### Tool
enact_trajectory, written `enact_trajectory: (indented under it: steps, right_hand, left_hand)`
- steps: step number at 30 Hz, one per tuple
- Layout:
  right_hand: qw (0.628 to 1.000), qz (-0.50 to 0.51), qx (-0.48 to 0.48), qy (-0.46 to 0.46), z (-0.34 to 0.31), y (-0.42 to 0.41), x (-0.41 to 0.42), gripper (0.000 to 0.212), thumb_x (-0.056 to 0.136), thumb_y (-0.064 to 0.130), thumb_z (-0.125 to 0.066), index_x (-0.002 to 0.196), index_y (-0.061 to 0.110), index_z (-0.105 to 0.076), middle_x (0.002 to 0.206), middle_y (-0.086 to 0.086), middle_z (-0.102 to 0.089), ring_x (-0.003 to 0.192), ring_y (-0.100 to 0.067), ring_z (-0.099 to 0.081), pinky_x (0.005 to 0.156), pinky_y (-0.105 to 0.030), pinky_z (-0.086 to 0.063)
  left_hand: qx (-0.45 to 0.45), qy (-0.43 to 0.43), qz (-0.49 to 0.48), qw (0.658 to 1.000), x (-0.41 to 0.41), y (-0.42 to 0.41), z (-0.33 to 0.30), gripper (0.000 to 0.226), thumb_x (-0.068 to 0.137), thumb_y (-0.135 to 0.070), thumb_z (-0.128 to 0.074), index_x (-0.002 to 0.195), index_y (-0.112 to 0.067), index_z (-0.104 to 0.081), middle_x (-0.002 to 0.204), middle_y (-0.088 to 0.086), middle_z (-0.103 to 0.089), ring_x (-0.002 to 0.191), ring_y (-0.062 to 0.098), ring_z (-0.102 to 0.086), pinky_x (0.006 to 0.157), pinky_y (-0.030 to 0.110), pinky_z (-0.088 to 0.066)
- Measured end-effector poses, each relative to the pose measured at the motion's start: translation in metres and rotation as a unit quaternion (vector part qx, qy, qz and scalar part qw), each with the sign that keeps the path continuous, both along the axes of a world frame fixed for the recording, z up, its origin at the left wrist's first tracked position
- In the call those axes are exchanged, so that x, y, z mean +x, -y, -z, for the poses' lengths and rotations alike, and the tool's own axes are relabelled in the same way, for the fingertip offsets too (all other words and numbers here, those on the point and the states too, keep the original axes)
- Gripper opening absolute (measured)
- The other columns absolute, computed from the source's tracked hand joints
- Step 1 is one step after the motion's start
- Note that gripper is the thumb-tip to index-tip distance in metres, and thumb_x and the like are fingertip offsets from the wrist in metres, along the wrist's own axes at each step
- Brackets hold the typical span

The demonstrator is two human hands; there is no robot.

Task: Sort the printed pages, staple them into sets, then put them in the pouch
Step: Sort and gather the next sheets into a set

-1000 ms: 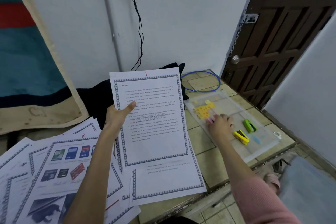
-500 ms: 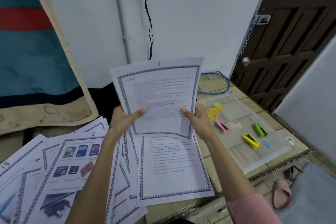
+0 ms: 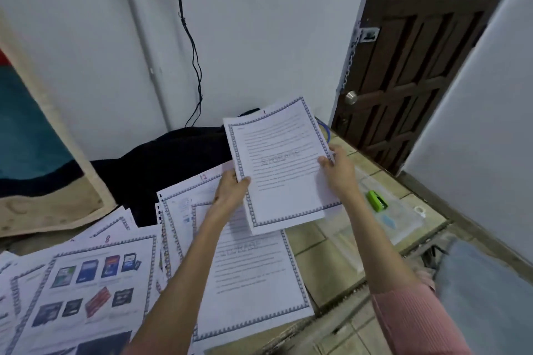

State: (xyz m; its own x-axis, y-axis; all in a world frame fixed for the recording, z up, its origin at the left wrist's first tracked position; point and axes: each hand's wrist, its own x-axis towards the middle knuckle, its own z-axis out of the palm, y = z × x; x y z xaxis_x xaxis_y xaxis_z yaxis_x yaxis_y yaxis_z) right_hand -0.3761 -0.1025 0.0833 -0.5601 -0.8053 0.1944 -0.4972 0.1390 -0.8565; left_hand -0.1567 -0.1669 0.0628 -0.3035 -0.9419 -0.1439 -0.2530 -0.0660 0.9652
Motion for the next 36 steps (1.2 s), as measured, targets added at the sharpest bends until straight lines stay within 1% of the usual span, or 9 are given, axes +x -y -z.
enact_trajectory:
  steps: [4,10,13,19,22,26,31,34,36]
  right_hand:
    - [0.989,0.065,0.109,-0.078,0.013,-0.008,-0.049,0.033,0.096,0.006,-0.039,0.127,0.006,-0.05,0.127,-0.02,-0.056,0.116,-0.034,-0.052,0.089,-0.036,-0.04]
    - [0.964,0.059,0.196,-0.172,0.047,-0.017,-0.078,0.052,0.092,0.002,-0.036,0.14,0.02,-0.04,0.127,-0.015,-0.056,0.114,-0.032,-0.054,0.088,-0.035,-0.042]
    - [0.944,0.052,0.233,-0.229,0.059,-0.016,-0.085,0.048,0.095,0.005,-0.034,0.14,0.021,-0.041,0.126,-0.017,-0.052,0.112,-0.034,-0.053,0.085,-0.037,-0.042]
    - [0.925,0.029,0.271,-0.263,0.081,-0.018,-0.097,0.046,0.095,0.007,-0.034,0.132,0.026,-0.053,0.117,-0.012,-0.046,0.115,-0.032,-0.046,0.097,-0.04,-0.036]
    - [0.916,0.037,0.303,-0.26,0.083,-0.018,-0.093,0.049,0.092,0.005,-0.033,0.132,0.028,-0.05,0.129,-0.011,-0.042,0.125,-0.031,-0.034,0.102,-0.041,-0.026]
    - [0.935,0.077,0.217,-0.27,0.069,-0.006,-0.057,0.044,0.092,0.005,-0.041,0.133,0.019,-0.049,0.139,-0.012,-0.04,0.127,-0.033,-0.031,0.102,-0.044,-0.025]
    - [0.95,-0.11,0.087,-0.277,0.056,0.0,0.049,0.033,0.096,0.016,-0.043,0.127,0.017,-0.055,0.127,-0.008,-0.054,0.119,-0.03,-0.042,0.091,-0.04,-0.033]
    - [0.918,-0.238,0.144,-0.283,0.068,-0.01,0.121,0.042,0.097,0.037,-0.036,0.137,0.023,-0.044,0.14,-0.005,-0.044,0.131,-0.027,-0.035,0.103,-0.04,-0.029]
    - [0.885,-0.305,0.215,-0.28,0.081,-0.018,0.159,0.068,0.09,0.064,-0.012,0.145,0.028,-0.029,0.154,-0.007,-0.023,0.143,-0.027,-0.015,0.113,-0.047,-0.014]
  left_hand:
    - [0.084,0.043,0.032,0.995,-0.062,-0.005,0.042,0.031,0.091,-0.011,-0.054,0.121,-0.006,-0.056,0.122,0.01,-0.062,0.108,0.027,-0.06,0.097,0.046,-0.049]
    - [0.142,0.072,0.008,0.987,-0.1,-0.027,0.065,0.017,0.086,-0.011,-0.064,0.1,-0.009,-0.055,0.099,0.007,-0.063,0.092,0.025,-0.062,0.087,0.037,-0.054]
    - [0.129,0.097,-0.007,0.987,-0.103,-0.031,0.069,0.027,0.086,-0.012,-0.065,0.111,-0.007,-0.056,0.108,0.011,-0.063,0.1,0.028,-0.062,0.09,0.041,-0.053]
    - [0.135,0.098,-0.005,0.986,-0.105,-0.032,0.072,0.035,0.083,-0.013,-0.068,0.116,-0.003,-0.058,0.115,0.014,-0.065,0.103,0.028,-0.063,0.091,0.04,-0.053]
    - [0.119,0.107,-0.002,0.987,-0.102,-0.036,0.065,0.027,0.085,-0.016,-0.067,0.107,-0.002,-0.062,0.109,0.012,-0.067,0.098,0.026,-0.065,0.089,0.037,-0.054]
    - [0.094,0.107,-0.036,0.989,-0.079,-0.036,0.051,0.028,0.084,-0.012,-0.066,0.109,-0.002,-0.059,0.109,0.014,-0.066,0.091,0.02,-0.064,0.084,0.03,-0.054]
    - [-0.035,0.191,-0.112,0.975,0.009,-0.044,0.043,0.037,0.095,-0.014,-0.049,0.131,-0.008,-0.051,0.133,0.008,-0.053,0.119,0.023,-0.053,0.098,0.027,-0.043]
    - [-0.102,0.305,-0.197,0.926,0.074,-0.056,0.055,0.039,0.097,-0.017,-0.044,0.134,-0.007,-0.047,0.143,0.013,-0.043,0.131,0.029,-0.041,0.109,0.039,-0.035]
    - [-0.09,0.42,-0.206,0.879,0.112,-0.067,0.067,0.045,0.099,-0.028,-0.038,0.14,-0.01,-0.04,0.151,0.013,-0.03,0.14,0.03,-0.027,0.113,0.045,-0.025]
